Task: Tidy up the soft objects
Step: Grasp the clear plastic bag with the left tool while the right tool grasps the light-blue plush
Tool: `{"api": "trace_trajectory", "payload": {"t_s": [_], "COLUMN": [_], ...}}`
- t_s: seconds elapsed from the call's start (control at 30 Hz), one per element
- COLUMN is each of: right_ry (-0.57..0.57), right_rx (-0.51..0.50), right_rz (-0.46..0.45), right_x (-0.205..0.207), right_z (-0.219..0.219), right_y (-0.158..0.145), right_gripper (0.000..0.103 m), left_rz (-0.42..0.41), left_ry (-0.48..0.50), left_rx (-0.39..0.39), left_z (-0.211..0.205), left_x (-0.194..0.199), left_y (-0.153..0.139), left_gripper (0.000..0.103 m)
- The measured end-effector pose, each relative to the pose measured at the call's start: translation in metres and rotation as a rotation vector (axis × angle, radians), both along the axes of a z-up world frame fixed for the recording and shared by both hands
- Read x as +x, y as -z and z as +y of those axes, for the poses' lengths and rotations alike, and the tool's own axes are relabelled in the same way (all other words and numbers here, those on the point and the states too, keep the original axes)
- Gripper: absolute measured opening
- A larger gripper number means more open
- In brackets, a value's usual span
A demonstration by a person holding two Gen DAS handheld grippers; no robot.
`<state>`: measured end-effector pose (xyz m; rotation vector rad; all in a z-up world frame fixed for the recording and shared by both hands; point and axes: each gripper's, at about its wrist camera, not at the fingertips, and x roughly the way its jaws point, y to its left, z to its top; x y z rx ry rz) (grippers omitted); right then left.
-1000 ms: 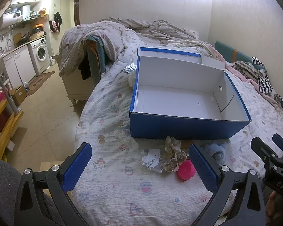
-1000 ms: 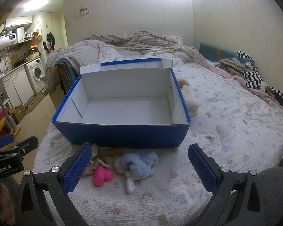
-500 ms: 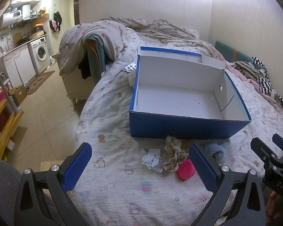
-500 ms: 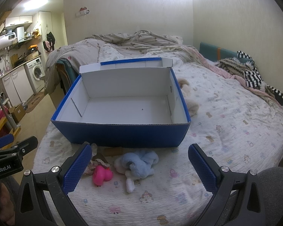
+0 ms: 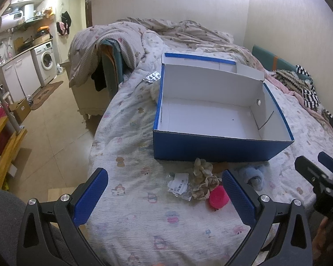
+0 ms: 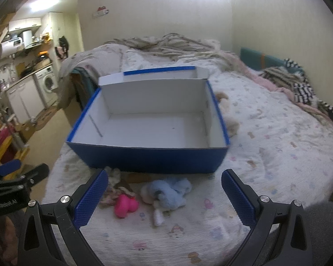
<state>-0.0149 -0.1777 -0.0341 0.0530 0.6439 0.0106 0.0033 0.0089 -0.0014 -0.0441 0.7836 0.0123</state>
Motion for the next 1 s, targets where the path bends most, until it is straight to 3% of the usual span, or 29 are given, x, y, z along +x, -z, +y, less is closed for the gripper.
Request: {"api": "trace_trajectory", "payload": {"t_s": [0.23,0.33,0.4,0.5,0.7,0.8,1.0], "right_ry": [-0.081,-0.107,-0.13,-0.143,-0.136,-0.126,-0.104], "right_rx": [0.084,0.118,0.132,0.11,0.142,0.168,0.212], "right_rz": [0.076,0.139,0.204,0.269,0.397,0.449,0.486], "right_x": [0.02,0.036,0.049,0.065,0.093,0.104,0.111], "right_z": [-0.005,-0.006,-0.01,-0.013,-0.026,-0.031,-0.039], "right_y": [-0.014,-0.018,-0.016,-0.008,0.02,0.034,0.057], "right_gripper": [0.103,0.103,0.103,0.103,0.103,0.103,0.103], "left_rz": [0.083,0.147,0.203,0.289,0.472,0.537,0.662], "left_ry": [-0.004,-0.014,-0.01,0.014,0.025,0.029,0.03], "left_rx": [-0.022,-0.029,0.009,0.065,0.014,0.031,-0.07], "left_z": [0.005,0.012,0.012,0.009,0.011,0.007,0.006], "left_x": [0.027,0.044,0.061,0.08,0.108,0.118,0.129], "left_y": [-0.014,-0.013,-0.006,0.012,0.061,0.088,0.135], "left_gripper": [0.102,0.102,0.102,0.102,0.102,0.096,0.083]}}
